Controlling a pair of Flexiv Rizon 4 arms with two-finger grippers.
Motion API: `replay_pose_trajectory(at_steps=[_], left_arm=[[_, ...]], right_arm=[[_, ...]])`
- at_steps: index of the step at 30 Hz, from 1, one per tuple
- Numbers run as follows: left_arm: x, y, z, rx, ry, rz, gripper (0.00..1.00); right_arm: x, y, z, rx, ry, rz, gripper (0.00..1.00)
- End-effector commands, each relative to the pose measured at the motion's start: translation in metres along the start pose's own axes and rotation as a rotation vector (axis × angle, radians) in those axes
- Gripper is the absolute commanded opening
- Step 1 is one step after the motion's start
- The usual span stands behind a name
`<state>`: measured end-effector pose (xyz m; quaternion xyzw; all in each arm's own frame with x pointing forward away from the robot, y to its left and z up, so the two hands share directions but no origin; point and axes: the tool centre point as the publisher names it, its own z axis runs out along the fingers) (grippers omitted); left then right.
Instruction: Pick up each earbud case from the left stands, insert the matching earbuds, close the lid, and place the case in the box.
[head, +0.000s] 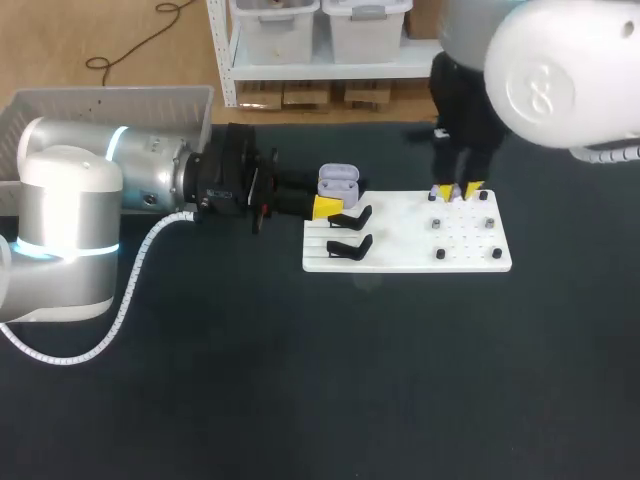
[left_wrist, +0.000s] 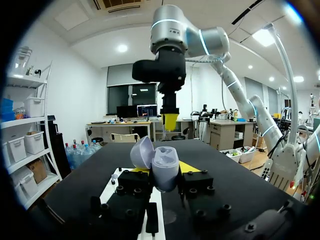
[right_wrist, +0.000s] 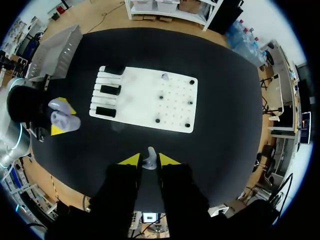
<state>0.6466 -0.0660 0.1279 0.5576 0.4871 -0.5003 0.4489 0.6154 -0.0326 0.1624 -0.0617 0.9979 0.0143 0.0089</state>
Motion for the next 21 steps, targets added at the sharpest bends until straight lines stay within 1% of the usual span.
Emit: replay_pose_trajectory(at_steps=[1,15,16,17,19,20,21], left_arm=[[0.001,0.001,0.000,0.001,-0.001,0.000,0.00],[0.001,0.001,0.000,0.001,-0.001,0.000,0.00],[0.001,0.001,0.000,0.001,-0.001,0.000,0.00],[0.001,0.001,0.000,0.001,-0.001,0.000,0.00],[0.001,0.001,0.000,0.001,-0.001,0.000,0.00],[0.001,0.001,0.000,0.001,-0.001,0.000,0.00],[0.001,0.001,0.000,0.001,-0.001,0.000,0.00]], right_arm=[[0.004,0.013,-0.010,-0.014,-0.013,0.012,0.00],[0.004,0.013,-0.010,-0.014,-0.013,0.012,0.00],[0.000,0.016,-0.011,0.005,-0.019,0.025,0.00],[-0.003,0.021,-0.014,0.006,-0.019,0.043,0.00],[-0.012,0.028,-0.018,-0.008,0.015,0.113,0.00],[-0.014,0.030,-0.019,0.003,0.018,0.126,0.00],[-0.017,0.033,-0.020,0.004,0.026,0.165,0.00]])
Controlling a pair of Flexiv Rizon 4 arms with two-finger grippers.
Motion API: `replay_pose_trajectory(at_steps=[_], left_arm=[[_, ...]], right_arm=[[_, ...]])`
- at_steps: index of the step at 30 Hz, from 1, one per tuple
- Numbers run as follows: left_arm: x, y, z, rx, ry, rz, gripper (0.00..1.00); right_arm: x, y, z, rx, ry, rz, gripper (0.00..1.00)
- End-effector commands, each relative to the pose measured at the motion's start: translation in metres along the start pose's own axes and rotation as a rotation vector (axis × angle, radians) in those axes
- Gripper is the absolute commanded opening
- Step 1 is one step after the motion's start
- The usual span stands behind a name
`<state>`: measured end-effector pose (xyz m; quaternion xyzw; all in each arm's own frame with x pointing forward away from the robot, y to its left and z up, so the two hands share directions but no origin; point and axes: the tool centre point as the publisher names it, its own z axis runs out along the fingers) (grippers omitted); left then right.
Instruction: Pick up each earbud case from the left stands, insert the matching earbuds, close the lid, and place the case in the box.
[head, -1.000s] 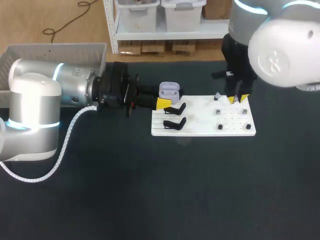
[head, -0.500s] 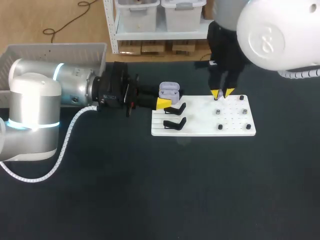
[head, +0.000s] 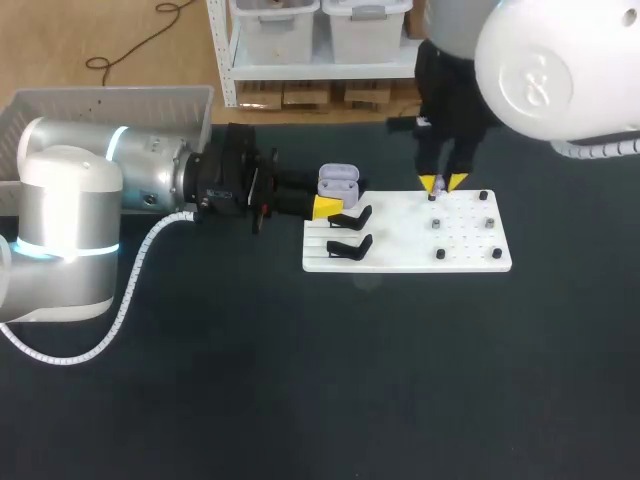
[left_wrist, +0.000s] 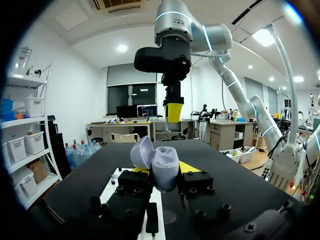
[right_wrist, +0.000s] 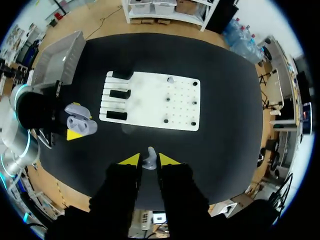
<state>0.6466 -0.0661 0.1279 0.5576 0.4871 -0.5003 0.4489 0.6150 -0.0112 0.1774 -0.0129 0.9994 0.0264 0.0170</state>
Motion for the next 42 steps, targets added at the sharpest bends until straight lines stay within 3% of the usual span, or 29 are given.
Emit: replay_pose_trajectory(at_steps=[1,8,13,34,42], left_arm=[[0.001,0.001,0.000,0.001,-0.001,0.000,0.00],[0.001,0.001,0.000,0.001,-0.001,0.000,0.00],[0.009,-0.004,0.004,0.007,0.016,0.026,0.00],[0.015,-0.006,0.006,-0.004,0.004,0.025,0.00],[0.015,-0.006,0.006,-0.004,0.004,0.025,0.00]], right_arm=[[-0.017,0.016,-0.006,0.041,0.075,0.124,0.00],[-0.020,0.034,-0.009,0.051,0.122,0.318,0.00],[-0.017,0.043,-0.008,0.127,0.118,0.403,0.00],[-0.016,0.049,-0.007,0.107,0.124,0.429,0.00],[-0.020,0.068,-0.009,0.102,0.106,0.485,0.00]])
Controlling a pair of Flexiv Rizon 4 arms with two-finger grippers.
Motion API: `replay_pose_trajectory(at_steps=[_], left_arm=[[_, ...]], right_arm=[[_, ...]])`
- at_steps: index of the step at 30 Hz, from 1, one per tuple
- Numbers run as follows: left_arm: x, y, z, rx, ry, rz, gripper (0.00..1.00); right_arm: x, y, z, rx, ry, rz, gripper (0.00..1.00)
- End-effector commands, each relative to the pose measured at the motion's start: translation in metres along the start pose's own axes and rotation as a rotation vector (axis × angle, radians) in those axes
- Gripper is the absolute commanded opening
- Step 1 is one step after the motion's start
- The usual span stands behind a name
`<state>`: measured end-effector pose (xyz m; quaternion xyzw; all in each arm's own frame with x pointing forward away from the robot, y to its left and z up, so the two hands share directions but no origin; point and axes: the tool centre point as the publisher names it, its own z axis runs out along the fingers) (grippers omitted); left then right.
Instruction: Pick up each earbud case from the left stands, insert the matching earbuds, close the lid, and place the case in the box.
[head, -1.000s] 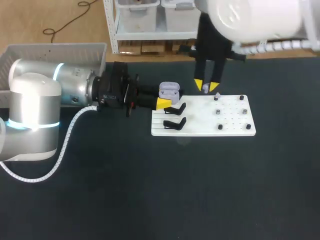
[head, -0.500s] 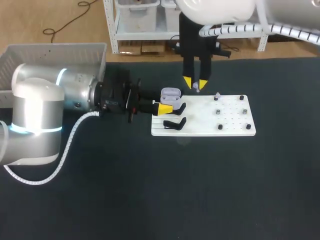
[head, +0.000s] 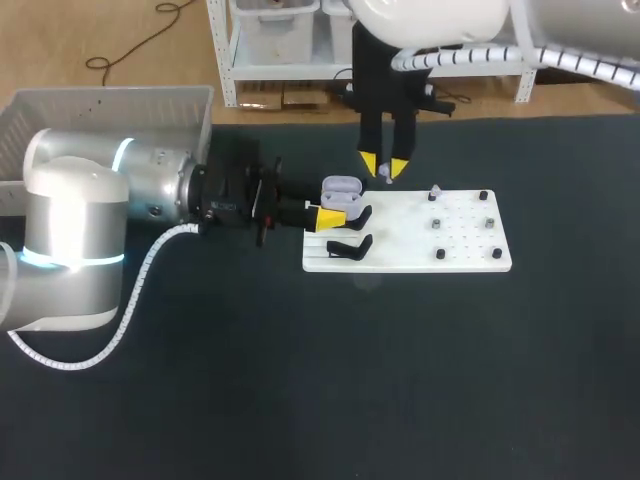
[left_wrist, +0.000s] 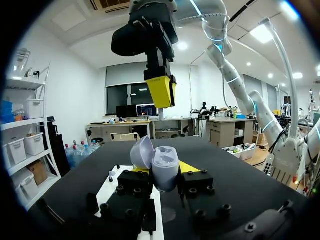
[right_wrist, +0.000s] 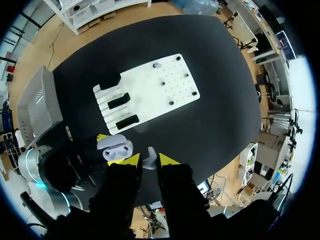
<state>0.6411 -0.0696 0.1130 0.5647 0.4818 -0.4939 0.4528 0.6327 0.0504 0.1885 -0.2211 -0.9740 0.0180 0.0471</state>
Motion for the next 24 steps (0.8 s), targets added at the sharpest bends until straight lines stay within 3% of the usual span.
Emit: replay_pose_trajectory(at_steps=[1,14,24], left_arm=[[0.001,-0.001,0.001,-0.005,-0.001,0.002,0.00],[0.001,-0.001,0.001,-0.005,-0.001,0.002,0.00],[0.001,-0.001,0.001,-0.005,-0.001,0.002,0.00]], right_arm=[[0.004,0.008,-0.002,0.001,-0.022,0.020,0.00],[0.023,0.030,0.007,-0.004,-0.076,0.044,0.00],[0.022,0.037,0.017,0.026,-0.123,0.054,0.00]])
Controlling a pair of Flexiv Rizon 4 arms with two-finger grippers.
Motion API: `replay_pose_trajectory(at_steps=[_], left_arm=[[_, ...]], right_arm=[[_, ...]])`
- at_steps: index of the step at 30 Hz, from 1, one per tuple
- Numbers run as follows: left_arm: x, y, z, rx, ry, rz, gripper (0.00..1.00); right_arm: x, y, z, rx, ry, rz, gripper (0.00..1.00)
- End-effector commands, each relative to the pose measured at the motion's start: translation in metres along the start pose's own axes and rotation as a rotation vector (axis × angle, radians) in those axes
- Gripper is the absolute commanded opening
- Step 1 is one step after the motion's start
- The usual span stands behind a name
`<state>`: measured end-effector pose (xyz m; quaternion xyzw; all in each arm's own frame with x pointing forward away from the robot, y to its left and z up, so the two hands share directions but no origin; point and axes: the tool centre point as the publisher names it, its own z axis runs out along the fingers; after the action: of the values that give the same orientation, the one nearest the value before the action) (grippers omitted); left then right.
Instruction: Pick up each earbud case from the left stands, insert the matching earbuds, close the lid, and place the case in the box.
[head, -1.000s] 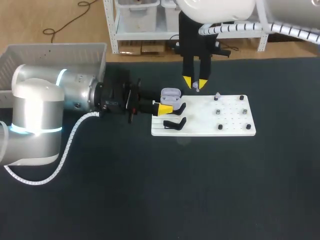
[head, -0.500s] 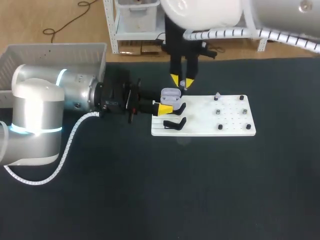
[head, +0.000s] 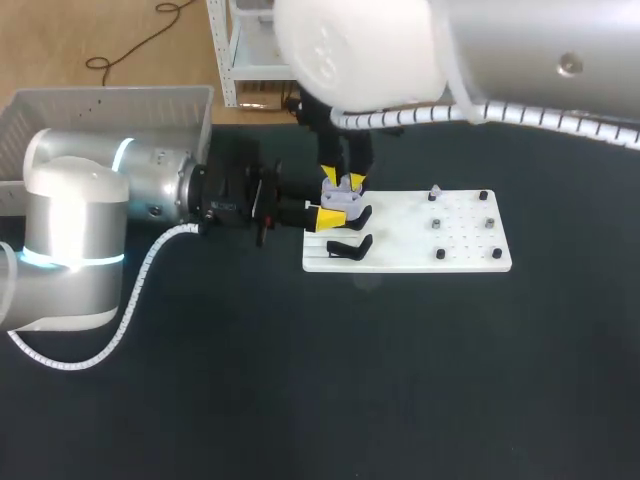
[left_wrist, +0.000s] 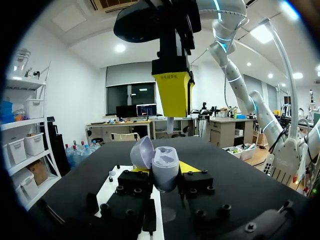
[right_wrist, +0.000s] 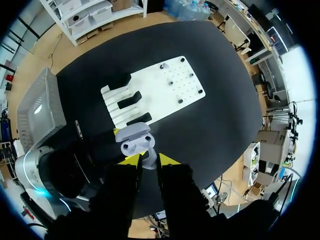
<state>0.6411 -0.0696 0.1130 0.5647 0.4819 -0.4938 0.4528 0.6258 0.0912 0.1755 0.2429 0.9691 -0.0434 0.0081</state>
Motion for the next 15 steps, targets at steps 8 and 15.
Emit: replay_pose_trajectory(at_steps=[8,15], left_arm=[[0.0007,-0.0010,0.0005,-0.005,-0.001,0.002,0.00],[0.0007,-0.0010,0.0005,-0.005,-0.001,0.002,0.00]], right_arm=[[-0.0031,0.0058,0.0070,-0.002,-0.011,0.027,0.00],[-0.0045,0.0048,0.0086,-0.007,-0.014,0.046,0.00]])
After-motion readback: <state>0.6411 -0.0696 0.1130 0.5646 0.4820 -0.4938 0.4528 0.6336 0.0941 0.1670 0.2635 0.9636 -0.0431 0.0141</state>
